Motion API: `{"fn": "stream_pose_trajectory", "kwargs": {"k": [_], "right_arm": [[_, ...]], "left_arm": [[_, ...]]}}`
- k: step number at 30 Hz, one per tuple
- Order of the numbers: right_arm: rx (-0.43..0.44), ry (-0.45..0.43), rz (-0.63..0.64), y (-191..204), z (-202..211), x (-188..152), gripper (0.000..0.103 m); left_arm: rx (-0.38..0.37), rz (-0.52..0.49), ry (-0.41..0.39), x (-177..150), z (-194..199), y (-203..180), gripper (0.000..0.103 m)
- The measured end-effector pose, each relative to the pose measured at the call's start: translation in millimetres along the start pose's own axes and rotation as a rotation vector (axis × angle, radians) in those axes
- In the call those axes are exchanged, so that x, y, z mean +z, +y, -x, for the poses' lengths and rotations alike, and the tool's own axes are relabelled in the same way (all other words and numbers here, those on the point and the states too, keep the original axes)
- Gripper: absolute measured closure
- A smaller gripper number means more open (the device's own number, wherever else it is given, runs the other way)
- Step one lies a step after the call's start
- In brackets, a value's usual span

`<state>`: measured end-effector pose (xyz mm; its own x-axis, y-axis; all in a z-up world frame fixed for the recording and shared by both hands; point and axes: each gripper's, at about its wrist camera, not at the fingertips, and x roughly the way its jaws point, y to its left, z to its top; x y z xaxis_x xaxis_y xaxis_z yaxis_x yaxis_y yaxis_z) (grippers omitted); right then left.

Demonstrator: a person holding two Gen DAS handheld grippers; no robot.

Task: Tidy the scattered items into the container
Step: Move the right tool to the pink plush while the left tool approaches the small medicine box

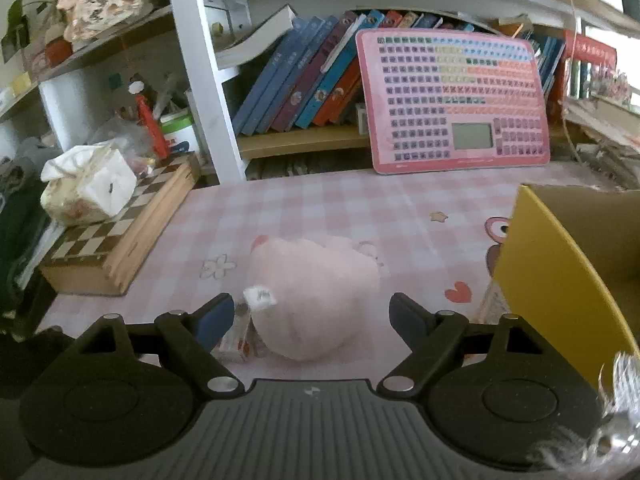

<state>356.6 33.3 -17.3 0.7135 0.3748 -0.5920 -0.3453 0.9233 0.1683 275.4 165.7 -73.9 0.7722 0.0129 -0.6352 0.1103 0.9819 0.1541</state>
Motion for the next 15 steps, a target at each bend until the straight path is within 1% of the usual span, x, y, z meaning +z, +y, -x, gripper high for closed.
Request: {"fn": "stream_pose_trajectory", "kwargs": {"k": [2, 5, 11, 14, 15], "right_arm": [[-0.002, 0.019, -0.013, 0.4, -9.1, 3.9, 0.017], [-0.005, 0.049, -0.032, 0.1, -21.8, 9.7, 0.015], [0.012, 0.116, -0.095, -4.7, -52.1, 18.9, 0.011], [0.004, 0.136, -0.125, -9.5, -64.1, 21.0, 0.012], [-0.001, 0.142, -0.131, -11.5, -67.1, 20.6, 0.015]], "left_arm": [[-0.003, -0.001, -0.002, 3.5, -5.5, -0.6, 0.016], [-0.009, 0.001, -0.001, 9.4, -14.8, -1.2, 0.021], [0.000, 0.005, 0.016, 17.1, -32.7, -0.7, 0.022], [-0.011, 0.030, 0.016, 19.3, -38.7, 3.7, 0.024], [-0.018, 0.036, 0.015, 20.2, -40.1, 5.0, 0.027]]}}
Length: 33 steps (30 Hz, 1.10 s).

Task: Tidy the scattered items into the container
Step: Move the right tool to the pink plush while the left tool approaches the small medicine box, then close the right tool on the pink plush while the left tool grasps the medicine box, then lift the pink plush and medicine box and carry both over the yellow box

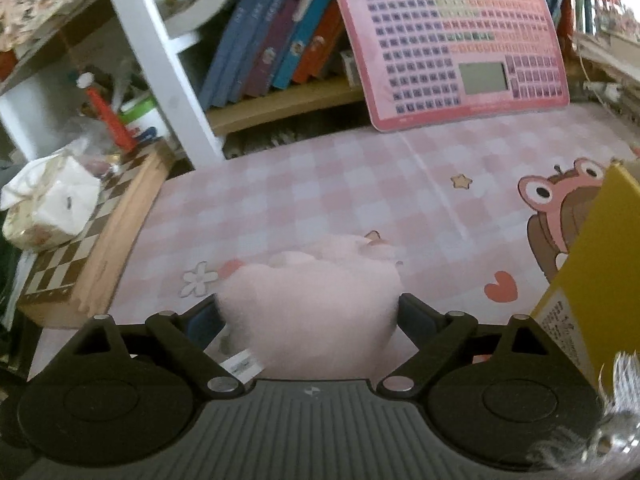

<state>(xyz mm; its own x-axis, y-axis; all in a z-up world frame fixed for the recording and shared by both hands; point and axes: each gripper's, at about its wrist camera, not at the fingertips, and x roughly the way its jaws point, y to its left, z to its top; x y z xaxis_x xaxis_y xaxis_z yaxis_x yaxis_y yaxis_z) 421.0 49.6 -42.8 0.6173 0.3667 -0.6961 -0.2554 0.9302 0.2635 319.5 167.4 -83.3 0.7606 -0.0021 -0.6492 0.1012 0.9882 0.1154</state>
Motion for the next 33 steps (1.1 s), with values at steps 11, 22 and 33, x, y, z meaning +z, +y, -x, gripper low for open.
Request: {"fn": "stream_pose_trajectory", "kwargs": {"k": [11, 22, 33], "right_arm": [[0.040, -0.011, -0.042, -16.7, 3.6, -4.3, 0.033], [0.089, -0.045, -0.035, -10.6, 35.8, -10.7, 0.033], [0.119, -0.063, -0.011, -4.3, 82.3, -31.9, 0.033]], "left_arm": [[-0.066, 0.057, 0.006, 3.0, -1.2, 6.4, 0.074], [-0.049, 0.064, -0.030, 1.4, 35.9, 12.2, 0.074], [-0.009, 0.026, -0.055, -11.8, 83.1, 4.5, 0.074]]}}
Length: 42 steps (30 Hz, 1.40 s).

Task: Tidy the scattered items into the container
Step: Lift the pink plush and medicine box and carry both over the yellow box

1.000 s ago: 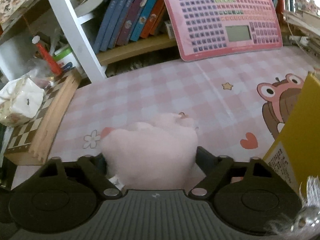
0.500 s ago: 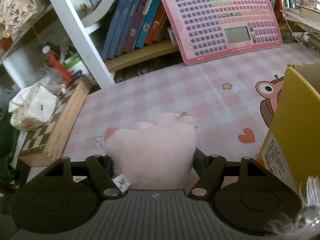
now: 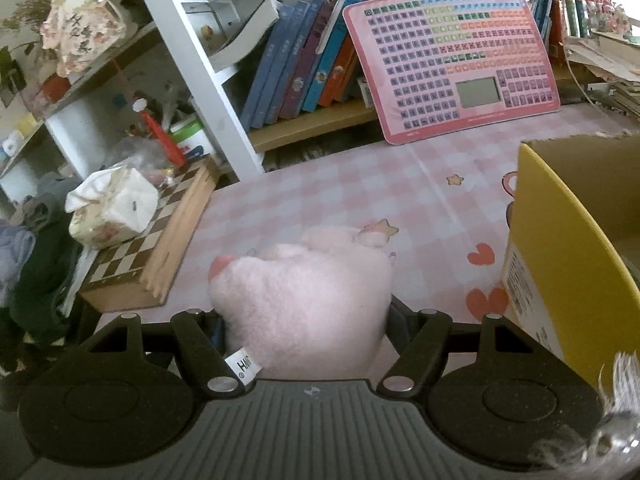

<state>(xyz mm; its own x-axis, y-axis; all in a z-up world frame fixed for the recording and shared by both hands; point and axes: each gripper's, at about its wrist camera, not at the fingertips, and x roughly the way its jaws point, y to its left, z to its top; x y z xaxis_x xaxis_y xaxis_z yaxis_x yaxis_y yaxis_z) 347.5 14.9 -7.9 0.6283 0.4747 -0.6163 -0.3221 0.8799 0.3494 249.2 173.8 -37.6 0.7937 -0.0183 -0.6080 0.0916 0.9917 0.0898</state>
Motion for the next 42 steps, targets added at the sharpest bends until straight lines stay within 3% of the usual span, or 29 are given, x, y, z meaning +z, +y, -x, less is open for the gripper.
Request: {"fn": "stream_pose_trajectory", "kwargs": {"k": [29, 42], "right_arm": [[0.022, 0.031, 0.091, 31.1, 108.7, -26.1, 0.033], [0.029, 0.080, 0.132, 35.0, 156.1, -59.0, 0.033]], "left_arm": [[-0.044, -0.033, -0.019, 7.9, 113.0, -4.1, 0.074], [-0.084, -0.015, 0.027, -8.1, 161.5, -10.7, 0.074]]}}
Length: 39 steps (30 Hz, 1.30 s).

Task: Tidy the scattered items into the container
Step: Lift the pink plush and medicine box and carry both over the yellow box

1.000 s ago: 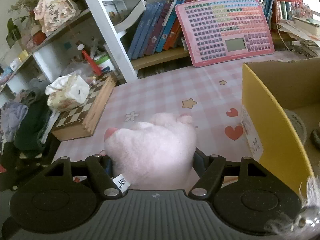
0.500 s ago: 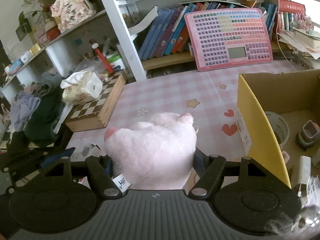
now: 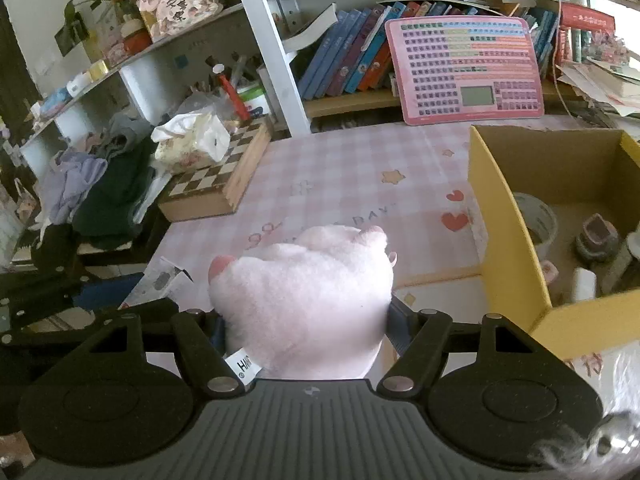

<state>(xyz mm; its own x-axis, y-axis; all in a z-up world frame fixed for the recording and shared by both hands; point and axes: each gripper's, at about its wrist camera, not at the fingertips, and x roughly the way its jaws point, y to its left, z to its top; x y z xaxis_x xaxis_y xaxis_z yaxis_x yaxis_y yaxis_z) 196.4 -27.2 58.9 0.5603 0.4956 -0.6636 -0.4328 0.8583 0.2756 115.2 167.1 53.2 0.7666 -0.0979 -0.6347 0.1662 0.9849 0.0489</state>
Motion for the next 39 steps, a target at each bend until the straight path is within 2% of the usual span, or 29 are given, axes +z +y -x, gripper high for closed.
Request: {"fn": "stream_pose_trajectory", "kwargs": {"k": [12, 22, 30, 39], "right_arm": [[-0.053, -0.019, 0.104, 6.4, 42.6, -37.8, 0.033], [-0.112, 0.009, 0.033, -7.4, 60.9, -62.0, 0.033], [-0.188, 0.009, -0.027, -22.4, 80.5, -78.1, 0.033], [-0.299, 0.012, -0.128, -59.5, 103.6, -95.1, 0.033]], "left_arm": [[-0.032, -0.012, 0.021, -17.6, 28.1, -17.6, 0.074], [-0.108, -0.052, 0.040, -26.6, 32.5, -33.9, 0.074], [-0.209, -0.115, 0.046, -25.3, 20.1, -53.4, 0.074], [-0.322, -0.187, 0.062, -18.0, 1.1, -86.9, 0.074]]}}
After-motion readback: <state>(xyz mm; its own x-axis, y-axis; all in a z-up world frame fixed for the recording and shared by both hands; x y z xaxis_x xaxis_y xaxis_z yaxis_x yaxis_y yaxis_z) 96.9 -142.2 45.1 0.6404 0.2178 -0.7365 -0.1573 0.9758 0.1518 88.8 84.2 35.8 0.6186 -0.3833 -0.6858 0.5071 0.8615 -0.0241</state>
